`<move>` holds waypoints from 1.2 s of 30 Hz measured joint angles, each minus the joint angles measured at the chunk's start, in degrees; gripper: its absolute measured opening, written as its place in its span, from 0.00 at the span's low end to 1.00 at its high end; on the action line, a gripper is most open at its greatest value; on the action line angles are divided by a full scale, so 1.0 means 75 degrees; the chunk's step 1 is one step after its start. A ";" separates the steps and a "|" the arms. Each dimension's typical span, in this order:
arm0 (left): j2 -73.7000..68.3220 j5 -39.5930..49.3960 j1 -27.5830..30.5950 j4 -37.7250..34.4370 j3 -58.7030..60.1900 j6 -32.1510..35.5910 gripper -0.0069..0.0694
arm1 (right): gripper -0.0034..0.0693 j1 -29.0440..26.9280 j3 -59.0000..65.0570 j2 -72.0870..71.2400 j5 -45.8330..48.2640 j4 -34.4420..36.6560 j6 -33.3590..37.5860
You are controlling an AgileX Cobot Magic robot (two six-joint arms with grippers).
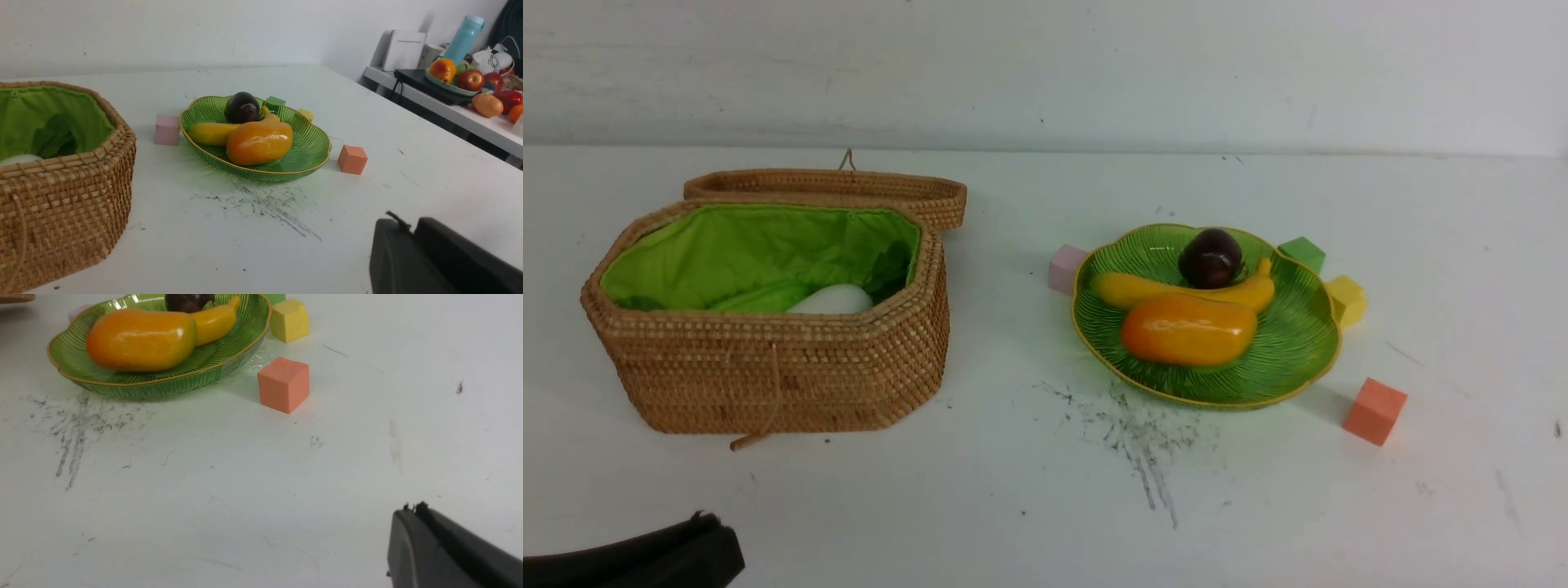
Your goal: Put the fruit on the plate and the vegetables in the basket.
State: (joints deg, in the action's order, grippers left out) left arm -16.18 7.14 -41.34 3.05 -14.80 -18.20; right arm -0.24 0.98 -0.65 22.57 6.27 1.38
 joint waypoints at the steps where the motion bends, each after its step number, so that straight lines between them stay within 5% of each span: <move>1: 0.0000 0.0000 0.0000 0.0000 0.0000 0.0000 0.17 | 0.03 0.0000 0.0000 0.0000 0.0000 0.0000 0.0000; 7: 0.0010 -0.0007 0.0364 0.0139 0.0000 0.0025 0.16 | 0.04 0.0000 0.0000 0.0000 0.0000 0.0000 0.0000; 10: 0.0275 0.0009 0.1475 0.0132 0.0102 0.0032 0.07 | 0.04 0.0000 0.0000 0.0000 0.0000 0.0000 0.0000; 19: 0.2205 0.0273 0.4610 -0.0560 0.2083 0.0241 0.07 | 0.05 0.0000 0.0000 0.0000 -0.0008 0.0000 0.0000; 25: 0.2224 0.1875 0.4896 -0.0770 0.2201 0.0219 0.07 | 0.05 0.0000 0.0000 0.0000 -0.0030 -0.0012 0.0000; 36: 0.2224 0.1901 0.4896 -0.0828 0.2201 0.0186 0.07 | 0.07 0.0000 0.0000 0.0000 -0.0030 -0.0005 0.0000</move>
State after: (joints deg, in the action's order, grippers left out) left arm 0.50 21.40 -4.62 -3.16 1.71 -16.80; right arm -0.24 0.98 -0.65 22.34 6.23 1.38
